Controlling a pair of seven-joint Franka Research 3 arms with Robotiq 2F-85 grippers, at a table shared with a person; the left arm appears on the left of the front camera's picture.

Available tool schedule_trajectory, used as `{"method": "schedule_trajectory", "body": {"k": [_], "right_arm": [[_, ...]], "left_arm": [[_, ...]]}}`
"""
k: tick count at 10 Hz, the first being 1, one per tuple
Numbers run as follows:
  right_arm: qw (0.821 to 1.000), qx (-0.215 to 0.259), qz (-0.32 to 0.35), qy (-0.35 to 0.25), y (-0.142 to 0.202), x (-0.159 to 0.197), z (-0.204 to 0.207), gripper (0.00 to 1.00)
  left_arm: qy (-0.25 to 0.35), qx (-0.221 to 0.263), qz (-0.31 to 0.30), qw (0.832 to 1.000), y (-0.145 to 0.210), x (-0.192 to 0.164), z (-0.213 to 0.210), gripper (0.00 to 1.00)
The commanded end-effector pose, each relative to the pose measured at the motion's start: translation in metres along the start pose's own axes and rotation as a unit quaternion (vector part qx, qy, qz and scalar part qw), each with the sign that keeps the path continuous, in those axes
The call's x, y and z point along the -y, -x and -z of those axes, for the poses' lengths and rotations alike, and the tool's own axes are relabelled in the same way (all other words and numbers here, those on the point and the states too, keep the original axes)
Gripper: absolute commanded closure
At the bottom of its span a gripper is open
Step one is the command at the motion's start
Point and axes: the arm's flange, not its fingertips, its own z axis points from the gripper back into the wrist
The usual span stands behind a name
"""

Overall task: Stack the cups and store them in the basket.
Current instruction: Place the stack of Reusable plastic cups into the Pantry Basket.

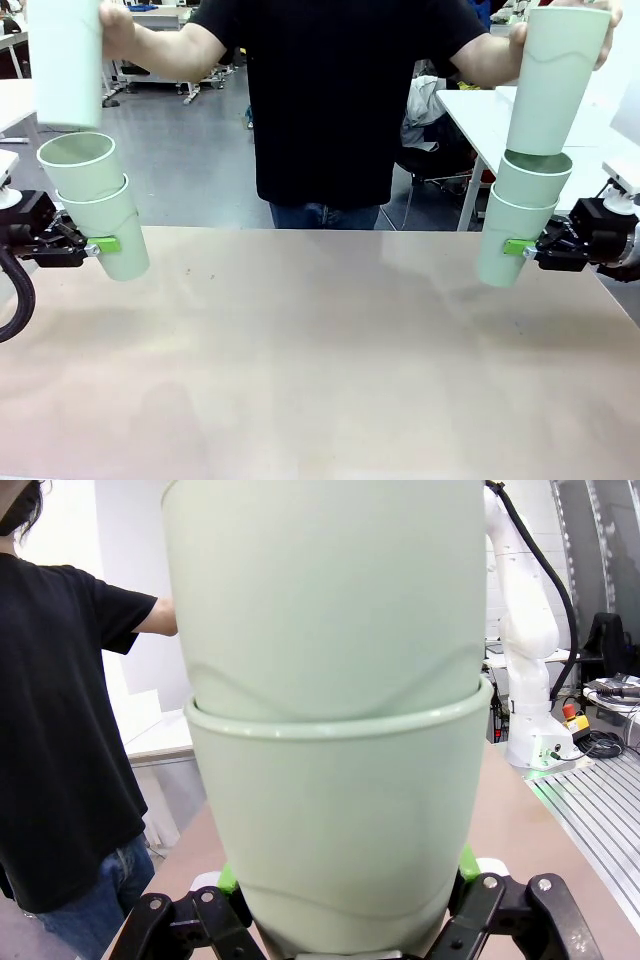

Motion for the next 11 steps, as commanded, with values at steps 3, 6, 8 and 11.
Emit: {"method": "schedule_trajectory", "body": {"k": [3,6,8,11], "right_arm": [[1.0,0.001,-0.005,0.0,-0.0021,-0.0013,0.0011,0.13],[1.0,0.001,-0.005,0.0,-0.0021,-0.0013,0.0011,0.13],[1.0,0.001,-0.005,0.0,-0.0021,-0.0013,0.0011,0.13],[1.0,0.001,-0.005,0.0,-0.0021,-0.0013,0.0011,0.13]], "left_arm": [[-0.001,0.001,0.003,1.0,-0.0033,0.0012,0.0025,0.15],[-0.001,0.001,0.003,1.0,-0.0033,0.0012,0.0025,0.15],[-0.001,0.001,0.003,1.0,-0.0033,0.0012,0.0025,0.15],[-0.001,0.001,0.003,1.0,-0.0033,0.0012,0.0025,0.15]]}}
